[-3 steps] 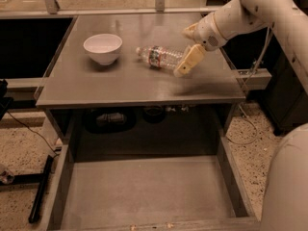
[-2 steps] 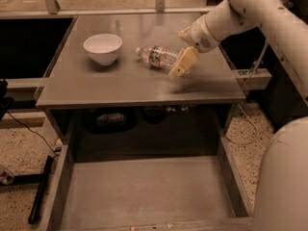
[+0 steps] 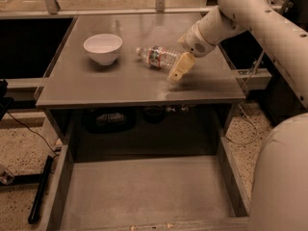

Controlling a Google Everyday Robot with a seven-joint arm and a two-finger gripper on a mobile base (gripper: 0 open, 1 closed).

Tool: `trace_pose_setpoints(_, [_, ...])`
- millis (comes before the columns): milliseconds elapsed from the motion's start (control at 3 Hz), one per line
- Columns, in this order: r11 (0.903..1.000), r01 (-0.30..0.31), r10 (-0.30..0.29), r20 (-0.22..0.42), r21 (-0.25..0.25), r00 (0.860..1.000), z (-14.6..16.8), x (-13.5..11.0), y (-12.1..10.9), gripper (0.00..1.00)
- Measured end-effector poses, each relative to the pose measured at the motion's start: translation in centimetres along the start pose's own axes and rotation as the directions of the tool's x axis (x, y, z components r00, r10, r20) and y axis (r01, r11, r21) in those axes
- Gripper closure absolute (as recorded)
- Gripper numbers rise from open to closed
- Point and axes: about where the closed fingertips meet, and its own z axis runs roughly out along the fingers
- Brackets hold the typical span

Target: Place water bottle into top drawer

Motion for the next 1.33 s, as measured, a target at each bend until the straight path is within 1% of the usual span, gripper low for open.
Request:
trace_pose_setpoints(333, [1.0, 0.0, 0.0, 0.0, 0.0, 1.0, 0.0, 0.0, 0.0, 0.18])
trace_pose_setpoints(1333, [1.0, 0.0, 0.0, 0.0, 0.0, 1.0, 0.02, 0.0, 0.0, 0.88])
